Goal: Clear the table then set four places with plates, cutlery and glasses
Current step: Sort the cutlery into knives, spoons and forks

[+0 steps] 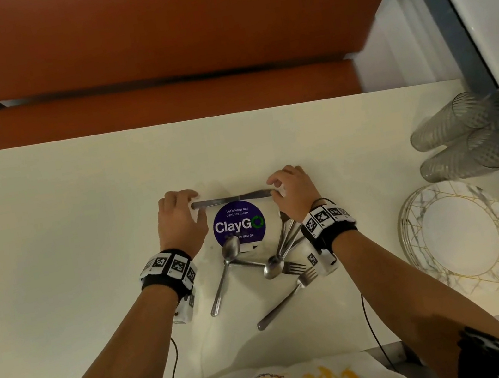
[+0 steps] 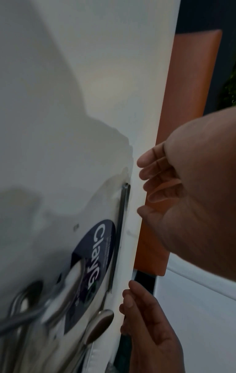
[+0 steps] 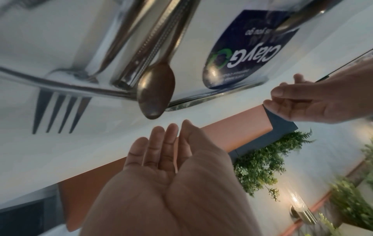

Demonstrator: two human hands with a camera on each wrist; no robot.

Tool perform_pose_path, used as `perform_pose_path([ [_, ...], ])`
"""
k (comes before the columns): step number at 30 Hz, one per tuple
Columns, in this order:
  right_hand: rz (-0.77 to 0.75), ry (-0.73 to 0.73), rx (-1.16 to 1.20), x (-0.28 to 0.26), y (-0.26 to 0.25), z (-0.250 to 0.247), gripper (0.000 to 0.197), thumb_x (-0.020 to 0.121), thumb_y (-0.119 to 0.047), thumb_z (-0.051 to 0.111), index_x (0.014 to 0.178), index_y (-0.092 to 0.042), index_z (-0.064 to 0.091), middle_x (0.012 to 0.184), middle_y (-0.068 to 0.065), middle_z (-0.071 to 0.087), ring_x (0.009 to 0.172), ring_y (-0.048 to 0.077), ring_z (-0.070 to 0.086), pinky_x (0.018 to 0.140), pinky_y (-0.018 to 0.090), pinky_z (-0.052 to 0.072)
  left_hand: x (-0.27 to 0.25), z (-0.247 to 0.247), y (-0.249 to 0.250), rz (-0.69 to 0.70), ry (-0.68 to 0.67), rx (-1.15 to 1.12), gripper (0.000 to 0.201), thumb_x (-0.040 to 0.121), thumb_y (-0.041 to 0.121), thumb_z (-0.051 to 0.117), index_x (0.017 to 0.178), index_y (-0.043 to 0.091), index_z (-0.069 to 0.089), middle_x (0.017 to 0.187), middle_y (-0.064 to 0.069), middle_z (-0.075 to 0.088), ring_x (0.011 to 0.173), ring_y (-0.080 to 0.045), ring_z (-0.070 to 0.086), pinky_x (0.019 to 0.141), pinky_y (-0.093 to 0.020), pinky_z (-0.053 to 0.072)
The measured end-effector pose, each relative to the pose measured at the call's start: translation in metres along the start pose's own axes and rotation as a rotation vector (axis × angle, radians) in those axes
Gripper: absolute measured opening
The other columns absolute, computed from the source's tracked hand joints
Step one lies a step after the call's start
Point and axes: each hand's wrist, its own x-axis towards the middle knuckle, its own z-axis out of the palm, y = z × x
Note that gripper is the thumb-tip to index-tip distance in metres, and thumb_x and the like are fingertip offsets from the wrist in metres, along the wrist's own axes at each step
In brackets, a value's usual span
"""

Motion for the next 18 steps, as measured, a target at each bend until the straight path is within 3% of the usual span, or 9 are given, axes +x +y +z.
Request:
perform_pose_path([
  [2, 0.001, 0.029, 0.044, -0.011, -0.003, -0.001, 0.017, 0.089, -0.009, 0.064, 0.103, -0.016, 0.07, 0.097, -0.002, 0.063, 0.096, 0.017, 0.053, 0.085, 0.029, 0.047, -0.013, -0.002, 0.007, -0.001, -0.002, -0.035, 0.018, 0.09, 0.016, 0.072, 0.106, 0.014, 0.065, 0.096, -0.003, 0.062, 0.09, -0.023, 0.056, 0.081, -0.041, 0.054],
  [4, -0.003, 0.024, 0.078, -0.023, -0.009, 0.0, 0.016, 0.089, -0.007, 0.063, 0.099, -0.017, 0.071, 0.093, -0.004, 0.064, 0.093, 0.015, 0.055, 0.083, 0.026, 0.047, -0.027, -0.005, 0.015, -0.084, -0.107, -0.08, 0.009, 0.095, 0.028, 0.068, 0.097, 0.021, 0.062, 0.085, 0.005, 0.061, 0.08, -0.018, 0.057, 0.073, -0.039, 0.053],
  [7, -0.022, -0.017, 0.109, -0.043, -0.019, 0.008, 0.017, 0.09, -0.006, 0.061, 0.097, -0.017, 0.072, 0.089, -0.008, 0.063, 0.088, 0.012, 0.055, 0.079, 0.022, 0.046, -0.053, -0.007, 0.026, -0.24, -0.278, -0.08, 0.026, 0.093, 0.051, 0.066, 0.095, 0.026, 0.057, 0.083, 0.01, 0.062, 0.077, -0.013, 0.062, 0.068, -0.034, 0.052],
  [9, -0.018, -0.034, 0.128, -0.056, -0.025, 0.018, 0.016, 0.09, -0.007, 0.062, 0.096, -0.018, 0.072, 0.091, -0.007, 0.066, 0.089, 0.011, 0.058, 0.079, 0.024, 0.051, -0.072, -0.006, 0.03, -0.314, -0.341, -0.059, 0.043, 0.087, 0.069, 0.064, 0.098, 0.028, 0.053, 0.086, 0.013, 0.061, 0.078, -0.01, 0.062, 0.069, -0.034, 0.053],
  [11, -0.01, -0.026, 0.147, -0.068, -0.03, 0.029, 0.014, 0.089, -0.008, 0.064, 0.095, -0.018, 0.072, 0.093, -0.005, 0.069, 0.087, 0.009, 0.061, 0.079, 0.027, 0.056, -0.09, -0.003, 0.03, -0.34, -0.369, -0.015, 0.051, 0.082, 0.075, 0.064, 0.098, 0.029, 0.051, 0.087, 0.014, 0.059, 0.076, -0.009, 0.061, 0.068, -0.034, 0.052],
  [15, -0.008, -0.035, 0.172, -0.09, -0.037, 0.047, 0.015, 0.087, -0.008, 0.065, 0.093, -0.019, 0.072, 0.089, -0.005, 0.068, 0.086, 0.012, 0.062, 0.081, 0.031, 0.056, -0.115, 0.003, 0.021, -0.285, -0.381, 0.039, 0.036, 0.084, 0.052, 0.074, 0.101, 0.027, 0.054, 0.093, 0.011, 0.059, 0.084, -0.014, 0.058, 0.071, -0.032, 0.048],
  [18, 0.002, -0.035, 0.18, -0.104, -0.039, 0.054, 0.015, 0.086, -0.007, 0.065, 0.093, -0.018, 0.072, 0.086, -0.005, 0.065, 0.085, 0.013, 0.059, 0.079, 0.032, 0.055, -0.119, 0.003, 0.019, -0.298, -0.353, -0.019, 0.016, 0.088, 0.029, 0.071, 0.1, 0.022, 0.063, 0.094, 0.005, 0.064, 0.088, -0.02, 0.061, 0.074, -0.032, 0.048],
])
